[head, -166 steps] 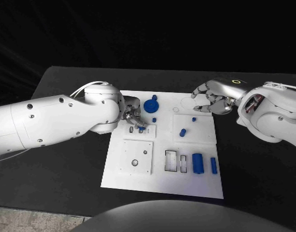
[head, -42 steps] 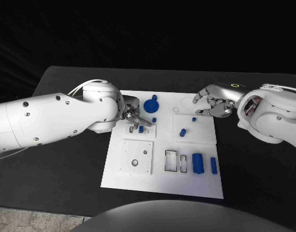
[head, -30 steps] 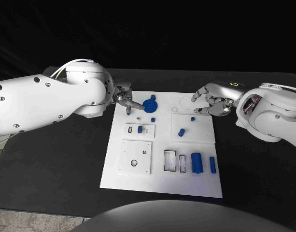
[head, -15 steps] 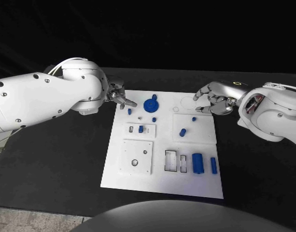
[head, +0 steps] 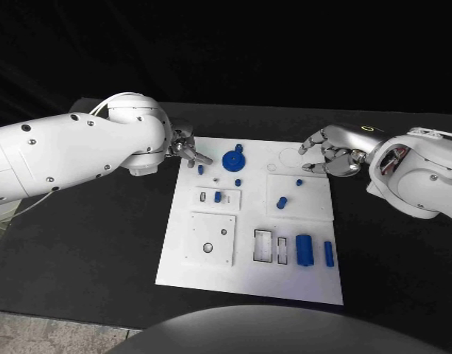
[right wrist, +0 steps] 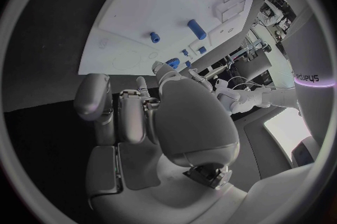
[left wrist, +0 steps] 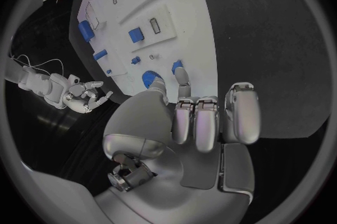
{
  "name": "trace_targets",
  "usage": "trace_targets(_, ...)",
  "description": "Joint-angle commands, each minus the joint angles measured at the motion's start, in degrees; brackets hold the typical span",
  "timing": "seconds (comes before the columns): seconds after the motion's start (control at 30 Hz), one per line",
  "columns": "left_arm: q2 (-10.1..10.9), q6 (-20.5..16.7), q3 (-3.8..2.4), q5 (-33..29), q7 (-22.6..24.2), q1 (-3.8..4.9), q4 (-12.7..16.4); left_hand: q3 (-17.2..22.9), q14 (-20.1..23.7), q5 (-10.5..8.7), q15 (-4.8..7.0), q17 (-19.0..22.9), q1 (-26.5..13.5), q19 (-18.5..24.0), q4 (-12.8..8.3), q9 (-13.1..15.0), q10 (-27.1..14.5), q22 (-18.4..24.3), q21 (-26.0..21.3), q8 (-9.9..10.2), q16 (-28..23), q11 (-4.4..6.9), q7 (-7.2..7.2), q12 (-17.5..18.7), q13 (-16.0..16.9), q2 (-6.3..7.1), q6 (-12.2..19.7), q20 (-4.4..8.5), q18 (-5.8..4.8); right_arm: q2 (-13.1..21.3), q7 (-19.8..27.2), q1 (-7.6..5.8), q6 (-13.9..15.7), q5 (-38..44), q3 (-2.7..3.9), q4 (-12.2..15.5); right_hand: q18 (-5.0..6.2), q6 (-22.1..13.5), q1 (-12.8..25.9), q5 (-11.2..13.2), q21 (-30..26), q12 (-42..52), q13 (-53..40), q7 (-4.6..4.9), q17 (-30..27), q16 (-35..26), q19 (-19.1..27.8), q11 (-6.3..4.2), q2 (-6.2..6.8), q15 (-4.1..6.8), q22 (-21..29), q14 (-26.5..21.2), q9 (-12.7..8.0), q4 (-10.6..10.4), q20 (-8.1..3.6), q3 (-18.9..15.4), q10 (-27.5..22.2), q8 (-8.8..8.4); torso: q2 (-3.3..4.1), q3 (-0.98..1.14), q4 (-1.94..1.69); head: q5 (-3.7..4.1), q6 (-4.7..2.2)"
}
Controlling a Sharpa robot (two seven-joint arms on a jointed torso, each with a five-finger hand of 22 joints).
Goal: Assemble the parts on the task board
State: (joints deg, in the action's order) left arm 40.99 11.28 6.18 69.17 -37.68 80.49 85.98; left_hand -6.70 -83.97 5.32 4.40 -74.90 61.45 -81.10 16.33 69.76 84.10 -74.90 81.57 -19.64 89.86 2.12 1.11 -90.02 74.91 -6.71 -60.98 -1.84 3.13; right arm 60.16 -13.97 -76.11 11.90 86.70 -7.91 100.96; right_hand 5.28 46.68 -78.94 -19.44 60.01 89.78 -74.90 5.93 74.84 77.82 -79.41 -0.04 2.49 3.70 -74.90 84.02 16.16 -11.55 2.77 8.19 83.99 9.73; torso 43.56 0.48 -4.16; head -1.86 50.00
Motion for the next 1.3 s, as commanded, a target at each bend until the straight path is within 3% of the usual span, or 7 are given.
trace_targets(0.03, -0.4, -0.2, -0.01, -0.9, 0.3, -0.30, -0.7, -0.2, -6.0, 0.44, 0.15, -15.1, 0.5, 0.6, -0.2, 0.1, 5.9, -7.0, -0.4, 0.5, 0.1, 0.16, 0.01, 0.0, 15.1, -0.02, 0.5, -0.11, -0.03, 0.0, 0.2, 0.04, -0.1, 0.0, 0.00, 0.0, 0.55, 0.2, -0.1, -0.3, 0.0, -0.2, -14.8, -0.01, 0.0, -0.1, 0.1, 0.34, -0.45, -0.23, -5.5, 2.3, -0.1, 0.0, 0.08, 0.3, 5.6, -0.01, 0.01, 0.00, 0.09, 0.00, 0.00)
trace_targets(0.33, -1.3, 0.1, 0.01, -1.1, 0.3, -0.68, -2.3, -0.1, -6.0, 1.23, -0.04, -15.1, 1.1, 1.0, -0.1, 0.0, 5.9, -6.7, -0.9, 1.2, 0.1, -0.07, 0.28, 0.0, 15.1, -0.07, 1.2, -0.26, 0.10, -0.1, 0.0, 0.06, -0.4, 0.0, 0.00, -0.1, 0.56, 0.3, -0.2, -0.4, -0.1, -0.2, -14.7, -0.01, -0.1, -0.2, 0.1, 0.35, -0.48, -0.24, -5.5, 2.3, -0.1, 0.0, 0.09, 0.3, 5.6, -0.01, 0.03, 0.03, 0.11, 0.28, 0.00)
trace_targets(0.5, -1.7, 0.1, 0.01, -1.4, 0.4, -0.93, -2.7, 0.1, -6.0, 2.78, -0.22, -15.1, 2.1, 1.4, -0.2, 0.1, 5.9, -6.5, -1.3, 1.8, 0.1, -0.26, 0.48, 0.0, 15.1, -0.10, 1.7, -0.43, 0.20, -0.1, 0.0, 0.10, -0.4, 0.0, 0.00, -0.2, 0.57, 0.3, -0.2, -0.5, -0.1, -0.2, -14.7, 0.00, -0.1, -0.2, 0.1, 0.35, -0.53, -0.24, -5.5, 2.3, -0.1, 0.1, 0.09, 0.4, 5.5, -0.01, -0.04, -0.01, 0.06, 0.71, 0.00)
trace_targets(0.97, -1.9, 0.6, 0.02, -3.1, 0.5, -1.14, -3.0, 0.4, -6.0, 5.03, -0.41, -15.1, 3.3, 1.6, -0.3, 0.1, 5.9, -6.5, -1.7, 2.4, 0.1, -0.42, 0.62, 0.0, 15.1, -0.09, 1.9, -0.63, 0.27, -0.2, -0.2, 0.19, -0.7, 0.0, 0.00, -0.2, 0.58, 0.3, -0.4, -0.7, -0.2, -0.2, -14.7, 0.02, -0.1, -0.2, 0.1, 0.36, -0.59, -0.24, -5.5, 2.3, -0.2, 0.2, 0.09, 0.6, 5.5, -0.02, -0.02, 0.05, 0.02, 0.58, 0.00)
trace_targets(1.3, -2.0, 0.5, 0.08, -3.6, 0.6, -1.29, -3.2, 1.4, -6.0, 10.38, -0.45, -15.1, 5.9, 1.7, -0.7, -0.8, 5.9, -6.7, -2.0, 4.3, 0.1, -0.48, 0.67, 0.0, 15.1, 0.35, 2.0, -0.73, 0.31, -0.3, -0.2, 0.25, -0.8, 0.0, 0.00, -0.3, 0.59, 0.4, -0.5, -0.9, -0.3, -0.3, -14.7, 0.04, -0.2, -0.3, 0.1, 0.37, -0.69, -0.25, -5.5, 2.3, -0.2, 0.3, 0.10, 0.8, 5.5, -0.02, 0.00, 0.02, 0.01, 0.73, 0.00)
